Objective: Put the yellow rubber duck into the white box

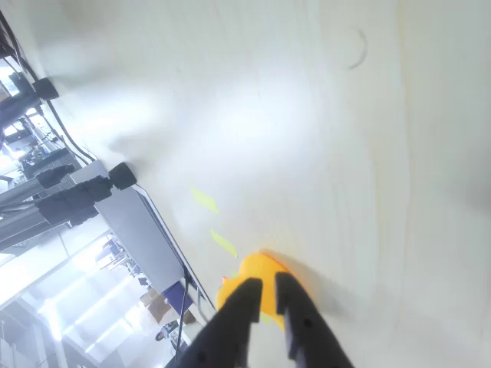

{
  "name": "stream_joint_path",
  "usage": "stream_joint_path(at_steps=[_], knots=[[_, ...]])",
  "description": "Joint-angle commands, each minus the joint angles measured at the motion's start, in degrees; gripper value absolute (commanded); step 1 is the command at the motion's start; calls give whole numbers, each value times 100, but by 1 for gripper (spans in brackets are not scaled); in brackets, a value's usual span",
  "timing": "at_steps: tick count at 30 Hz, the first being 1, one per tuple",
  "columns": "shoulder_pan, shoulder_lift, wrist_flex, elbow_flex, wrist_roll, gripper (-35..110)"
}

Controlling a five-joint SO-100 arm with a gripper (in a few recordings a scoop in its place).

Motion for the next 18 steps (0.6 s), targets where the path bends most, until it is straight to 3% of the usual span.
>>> stream_joint_path(at_steps=[1,18], knots=[[18,290,-79,123,88,0],[-26,290,-88,123,53,1]])
